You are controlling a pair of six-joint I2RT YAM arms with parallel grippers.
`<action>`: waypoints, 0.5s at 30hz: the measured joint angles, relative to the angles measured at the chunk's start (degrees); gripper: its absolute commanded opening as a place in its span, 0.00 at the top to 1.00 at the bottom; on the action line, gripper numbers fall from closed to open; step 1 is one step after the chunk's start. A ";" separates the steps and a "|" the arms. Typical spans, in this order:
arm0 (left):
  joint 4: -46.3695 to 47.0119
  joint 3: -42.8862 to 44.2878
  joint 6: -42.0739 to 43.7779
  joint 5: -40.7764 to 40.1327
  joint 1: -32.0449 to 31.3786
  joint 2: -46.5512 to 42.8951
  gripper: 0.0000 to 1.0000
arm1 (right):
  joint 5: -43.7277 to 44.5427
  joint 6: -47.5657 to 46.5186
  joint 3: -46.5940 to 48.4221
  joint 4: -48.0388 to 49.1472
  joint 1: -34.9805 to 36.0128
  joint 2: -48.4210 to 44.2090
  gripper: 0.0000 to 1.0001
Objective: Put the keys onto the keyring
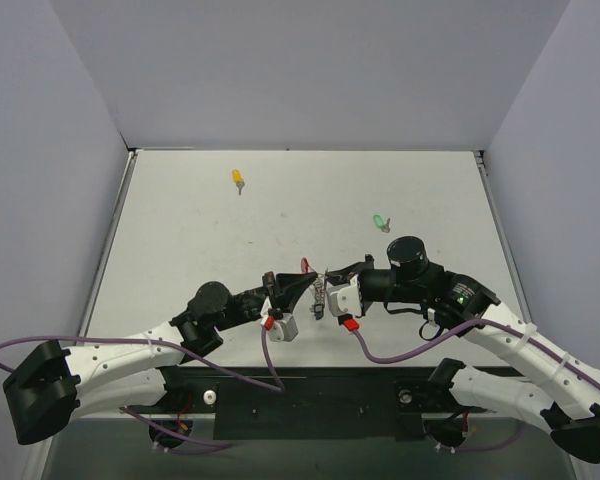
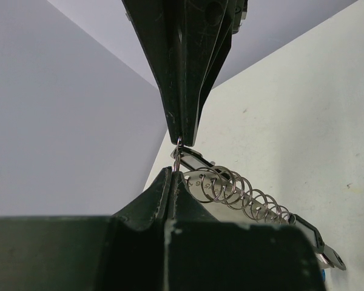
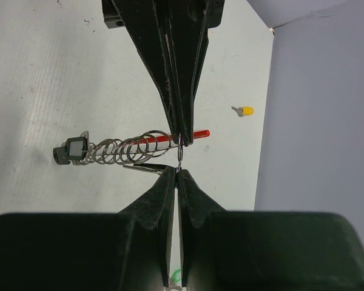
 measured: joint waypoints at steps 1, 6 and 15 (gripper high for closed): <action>-0.02 0.00 0.00 0.00 0.00 0.00 1.00 | 0.00 0.09 0.00 0.00 0.00 0.00 1.00; -0.39 0.00 0.02 0.26 0.02 0.00 1.00 | -0.07 0.39 0.00 -0.15 0.00 0.17 1.00; -1.38 0.00 0.00 1.16 0.09 0.00 1.00 | -0.42 1.09 0.00 -0.72 0.00 0.44 1.00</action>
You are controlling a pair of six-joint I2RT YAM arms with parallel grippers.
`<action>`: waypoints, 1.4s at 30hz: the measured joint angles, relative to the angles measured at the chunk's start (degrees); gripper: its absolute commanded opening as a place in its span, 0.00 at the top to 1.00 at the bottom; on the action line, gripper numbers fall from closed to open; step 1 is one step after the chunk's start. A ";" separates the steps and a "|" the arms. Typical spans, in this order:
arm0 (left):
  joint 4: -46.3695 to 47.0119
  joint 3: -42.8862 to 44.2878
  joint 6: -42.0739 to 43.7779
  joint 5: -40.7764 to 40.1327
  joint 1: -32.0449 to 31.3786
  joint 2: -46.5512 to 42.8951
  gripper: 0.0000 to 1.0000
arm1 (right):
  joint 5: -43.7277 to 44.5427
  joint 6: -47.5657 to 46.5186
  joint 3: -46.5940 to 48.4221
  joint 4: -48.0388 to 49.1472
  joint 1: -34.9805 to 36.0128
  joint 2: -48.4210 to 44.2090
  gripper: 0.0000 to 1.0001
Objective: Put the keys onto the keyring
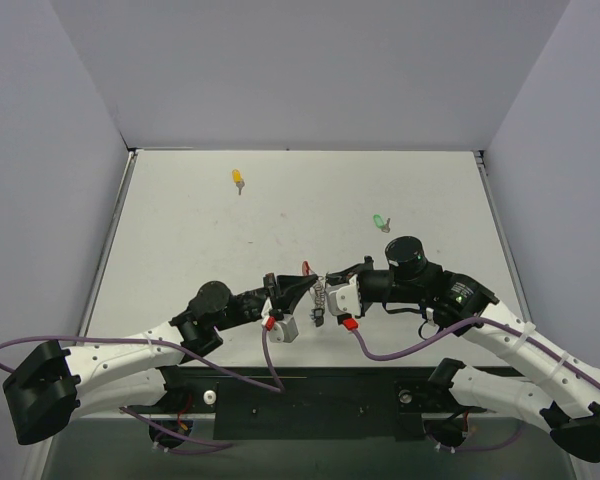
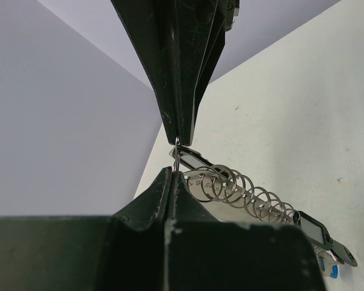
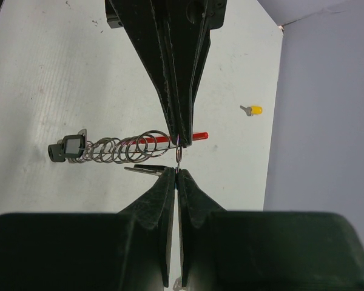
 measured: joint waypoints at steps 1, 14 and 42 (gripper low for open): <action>-0.09 0.00 0.00 0.04 0.00 0.00 1.00 | -0.02 0.04 0.00 0.00 0.00 0.00 1.00; -0.81 0.00 0.00 0.90 0.04 0.00 1.00 | -1.09 1.49 0.00 -0.04 0.00 0.02 1.00; -0.09 0.00 -2.45 3.23 0.42 -0.07 1.00 | -2.75 3.15 0.00 0.15 -0.92 0.20 1.00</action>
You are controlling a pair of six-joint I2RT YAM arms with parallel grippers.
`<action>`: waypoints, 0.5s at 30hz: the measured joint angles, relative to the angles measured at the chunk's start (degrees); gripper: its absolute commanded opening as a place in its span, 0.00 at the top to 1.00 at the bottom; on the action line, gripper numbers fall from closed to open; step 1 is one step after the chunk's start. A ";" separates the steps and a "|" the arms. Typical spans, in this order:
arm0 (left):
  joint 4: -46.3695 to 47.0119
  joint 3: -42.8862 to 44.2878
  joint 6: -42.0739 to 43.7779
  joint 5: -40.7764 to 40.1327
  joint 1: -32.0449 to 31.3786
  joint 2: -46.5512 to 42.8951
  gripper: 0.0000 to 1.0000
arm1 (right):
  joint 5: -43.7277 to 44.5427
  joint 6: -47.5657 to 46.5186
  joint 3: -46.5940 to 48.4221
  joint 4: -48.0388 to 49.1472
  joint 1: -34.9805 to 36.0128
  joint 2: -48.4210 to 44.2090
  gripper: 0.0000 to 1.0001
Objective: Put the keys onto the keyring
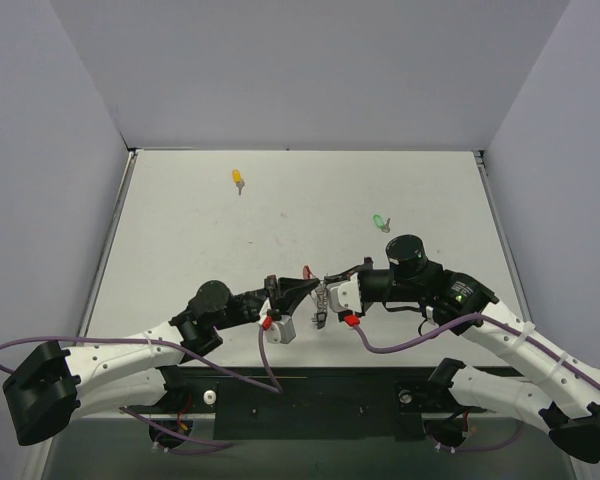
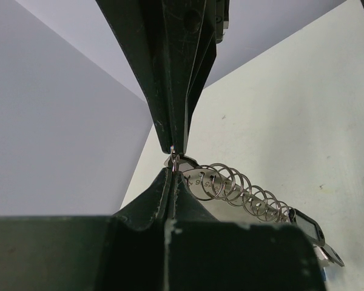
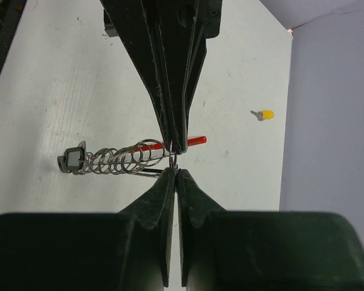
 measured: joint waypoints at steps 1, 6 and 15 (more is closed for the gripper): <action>0.07 0.00 -0.04 0.04 0.00 0.00 1.00 | -0.04 0.02 0.00 0.02 0.00 0.00 1.00; 0.22 0.00 -0.13 0.02 0.02 0.00 1.00 | -0.24 0.02 0.00 0.00 -0.02 0.00 1.00; 0.13 0.00 0.90 0.00 0.00 0.00 1.00 | -0.26 0.70 0.00 0.07 -2.84 -0.04 1.00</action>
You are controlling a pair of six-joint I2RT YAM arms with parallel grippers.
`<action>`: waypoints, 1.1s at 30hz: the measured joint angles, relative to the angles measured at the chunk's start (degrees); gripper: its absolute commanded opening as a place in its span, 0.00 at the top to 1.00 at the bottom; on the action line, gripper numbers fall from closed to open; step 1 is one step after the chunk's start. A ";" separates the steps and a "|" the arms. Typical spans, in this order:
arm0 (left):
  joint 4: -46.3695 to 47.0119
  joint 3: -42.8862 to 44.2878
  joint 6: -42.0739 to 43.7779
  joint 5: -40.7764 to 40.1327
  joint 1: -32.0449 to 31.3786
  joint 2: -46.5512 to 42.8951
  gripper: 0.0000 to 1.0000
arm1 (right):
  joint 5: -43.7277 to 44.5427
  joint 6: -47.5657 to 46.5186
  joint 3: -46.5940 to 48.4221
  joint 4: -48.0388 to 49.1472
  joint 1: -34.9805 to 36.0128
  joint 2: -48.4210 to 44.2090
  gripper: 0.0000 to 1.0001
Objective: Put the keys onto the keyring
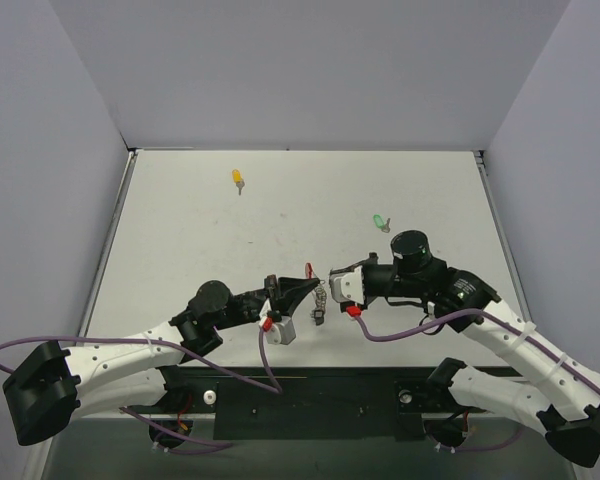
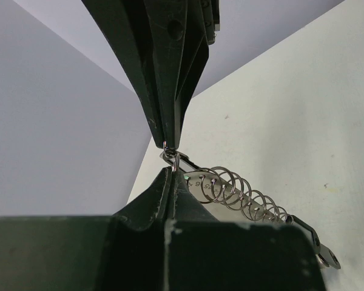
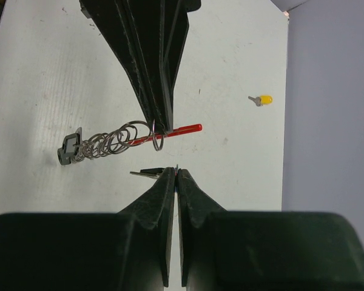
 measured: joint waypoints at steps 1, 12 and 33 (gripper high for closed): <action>0.00 0.00 0.26 0.00 0.02 0.00 1.00 | -0.15 0.28 0.00 0.00 -0.46 0.00 1.00; 3.34 -0.02 -4.57 1.57 2.51 -0.57 1.00 | -3.02 4.31 -0.37 3.02 -2.12 -1.75 1.00; 30.32 -3.30 -50.29 17.64 17.16 -1.92 1.00 | -6.56 41.38 -4.09 26.21 -2.64 -3.87 1.00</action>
